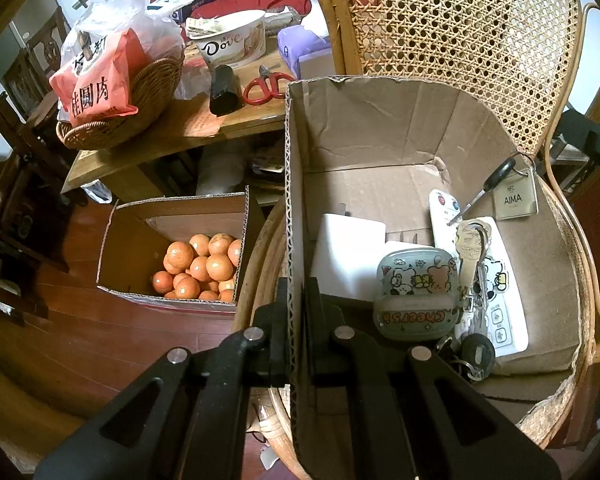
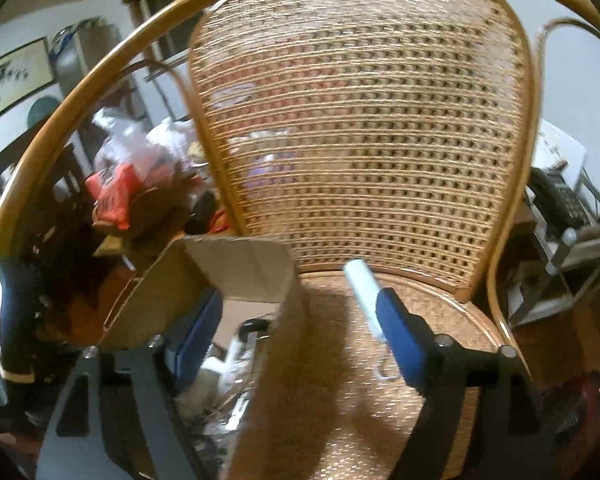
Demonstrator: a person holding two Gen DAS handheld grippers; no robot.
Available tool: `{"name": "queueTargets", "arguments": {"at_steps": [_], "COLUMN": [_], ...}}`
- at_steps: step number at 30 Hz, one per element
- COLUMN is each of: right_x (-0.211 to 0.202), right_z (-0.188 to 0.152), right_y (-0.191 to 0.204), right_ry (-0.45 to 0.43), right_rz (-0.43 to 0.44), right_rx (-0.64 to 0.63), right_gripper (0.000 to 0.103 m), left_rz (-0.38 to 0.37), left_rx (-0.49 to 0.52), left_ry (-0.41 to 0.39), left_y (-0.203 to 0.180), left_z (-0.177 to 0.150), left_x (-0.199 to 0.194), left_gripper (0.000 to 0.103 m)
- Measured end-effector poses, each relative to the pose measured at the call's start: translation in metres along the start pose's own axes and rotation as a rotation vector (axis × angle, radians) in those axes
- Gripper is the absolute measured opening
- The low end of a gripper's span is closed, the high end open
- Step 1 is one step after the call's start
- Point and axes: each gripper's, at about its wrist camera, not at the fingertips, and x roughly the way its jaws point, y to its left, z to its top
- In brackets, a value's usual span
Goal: Organize rigid objects
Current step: 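Move the right tool to the white power bank and grasp it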
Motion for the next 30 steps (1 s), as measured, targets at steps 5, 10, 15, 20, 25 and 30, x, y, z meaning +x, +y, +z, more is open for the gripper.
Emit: {"name": "queueTargets", "arguments": {"at_steps": [5,10,15,20,25,30], "right_x": [0.008,0.03,0.047,0.06,0.077,0.092], "right_z": [0.001,-0.004,-0.008,-0.011,-0.017,-0.02], "right_y": [-0.032,-0.064,-0.088,-0.099,-0.104,-0.104], "right_ry": [-0.026,0.013,0.038,0.04,0.054,0.071], "right_rz": [-0.041,-0.138,-0.2,-0.253,-0.285,-0.295], "right_rx": [0.071,0.147,0.174,0.161,0.125,0.087], "right_gripper": [0.097,0.1,0.101,0.101,0.101,0.101], "left_rz": [0.003,0.0,0.005,0.012,0.018,0.019], "left_rx": [0.001,-0.001,0.009,0.015,0.014,0.016], "left_ry": [0.0,0.003,0.005,0.01,0.01,0.009], "left_y": [0.0,0.0,-0.001,-0.002,-0.002,-0.002], "left_z": [0.0,-0.001,-0.001,0.0,0.0,0.0], "left_x": [0.0,0.001,0.002,0.004,0.005,0.005], "left_gripper": [0.006,0.006,0.006,0.007,0.007,0.007]}}
